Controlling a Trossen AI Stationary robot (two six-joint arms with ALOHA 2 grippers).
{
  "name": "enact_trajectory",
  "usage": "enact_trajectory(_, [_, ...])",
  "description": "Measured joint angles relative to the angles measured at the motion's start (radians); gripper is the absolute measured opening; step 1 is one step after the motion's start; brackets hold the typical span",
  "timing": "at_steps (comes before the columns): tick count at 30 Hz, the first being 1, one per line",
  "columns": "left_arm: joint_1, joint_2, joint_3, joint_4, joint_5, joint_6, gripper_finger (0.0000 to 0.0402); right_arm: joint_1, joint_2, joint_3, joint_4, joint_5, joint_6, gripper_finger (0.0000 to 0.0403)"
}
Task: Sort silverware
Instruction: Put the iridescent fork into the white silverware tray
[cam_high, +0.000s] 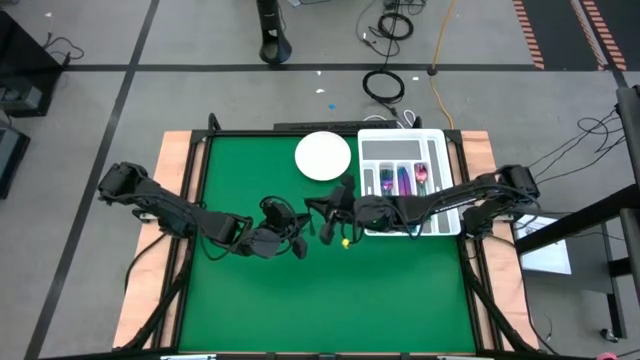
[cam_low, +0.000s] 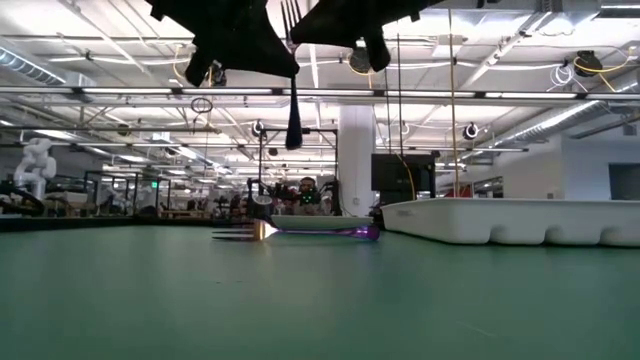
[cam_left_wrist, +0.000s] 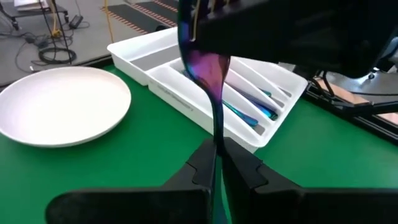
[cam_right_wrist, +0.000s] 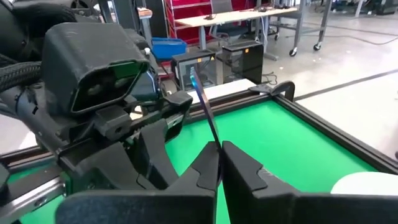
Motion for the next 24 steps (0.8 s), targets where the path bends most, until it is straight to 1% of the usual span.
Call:
enact_trajectory(2, [-0.002,-0.003,0.001,0.001,0.0,0.012,0.0029,0.0,-0.016,0.0,-0.022,-0.003,0.008,0.0001])
enact_trajectory(4, [-0.004,-0.015,0.001,-0.011,0.0,0.03,0.0049,0.0,-0.034,0.0,-0.053,0.005,0.007,0.0001])
enact_trajectory(11, [-0.004,-0.108,0.0,-0.141,-0.034,0.026,0.0149,-0.004,-0.095,0.0,-0.161,0.015,0.009,0.0])
enact_trajectory(15, [-0.03,-0.175,0.0,-0.232,-0.034,0.022,0.0188,-0.039,-0.164,0.0,-0.305,-0.004,0.073,0.0])
enact_trajectory(16, [-0.042,-0.189,0.0,-0.257,-0.034,0.015,0.0194,-0.057,-0.19,-0.001,-0.349,-0.028,0.097,0.0])
enact_trajectory(18, [-0.071,-0.204,0.0,-0.294,-0.038,-0.004,0.0201,-0.098,-0.244,-0.001,-0.43,-0.109,0.146,0.0])
enact_trajectory(22, [-0.139,-0.205,-0.003,-0.318,-0.068,-0.025,0.0203,-0.208,-0.354,-0.001,-0.589,-0.303,0.235,0.0])
enact_trajectory(24, [-0.17,-0.205,-0.015,-0.316,-0.082,-0.057,0.0203,-0.27,-0.398,-0.001,-0.682,-0.37,0.268,0.0])
